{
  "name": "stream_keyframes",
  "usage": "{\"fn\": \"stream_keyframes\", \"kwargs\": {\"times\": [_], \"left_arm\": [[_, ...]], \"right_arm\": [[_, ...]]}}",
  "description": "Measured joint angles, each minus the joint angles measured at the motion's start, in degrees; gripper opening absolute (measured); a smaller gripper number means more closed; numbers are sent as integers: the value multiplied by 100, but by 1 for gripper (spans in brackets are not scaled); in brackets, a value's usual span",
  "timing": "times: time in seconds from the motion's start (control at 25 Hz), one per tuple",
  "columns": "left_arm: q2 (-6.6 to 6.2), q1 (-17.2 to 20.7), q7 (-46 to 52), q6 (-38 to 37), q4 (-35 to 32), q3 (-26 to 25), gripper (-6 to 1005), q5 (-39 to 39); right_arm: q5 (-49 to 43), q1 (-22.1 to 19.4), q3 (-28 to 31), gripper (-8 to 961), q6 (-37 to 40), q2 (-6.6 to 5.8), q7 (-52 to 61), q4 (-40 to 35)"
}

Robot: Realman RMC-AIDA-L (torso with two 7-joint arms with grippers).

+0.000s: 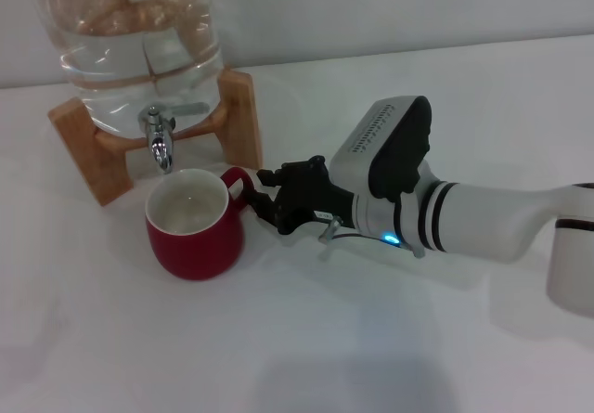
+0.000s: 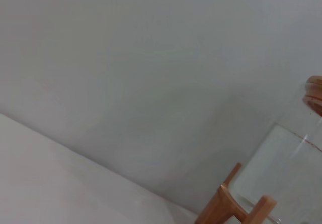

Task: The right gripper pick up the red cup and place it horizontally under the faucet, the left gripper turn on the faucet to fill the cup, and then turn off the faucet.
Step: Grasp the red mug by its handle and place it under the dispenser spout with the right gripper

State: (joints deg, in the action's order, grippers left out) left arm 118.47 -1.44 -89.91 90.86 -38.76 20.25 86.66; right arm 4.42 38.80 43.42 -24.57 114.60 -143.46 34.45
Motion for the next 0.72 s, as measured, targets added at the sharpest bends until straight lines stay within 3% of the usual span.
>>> {"fn": "stream_keyframes", "kwargs": {"times": [0.36, 0.72], "left_arm": [[-9, 1, 9, -16, 0, -11, 876, 0], [-27, -48, 15, -63, 0, -12, 876, 0]], "right_arm": [[-1183, -208, 141, 349, -159, -291, 1117, 342], [-2757, -1212, 984, 368, -240, -668, 1707, 1548]]}}
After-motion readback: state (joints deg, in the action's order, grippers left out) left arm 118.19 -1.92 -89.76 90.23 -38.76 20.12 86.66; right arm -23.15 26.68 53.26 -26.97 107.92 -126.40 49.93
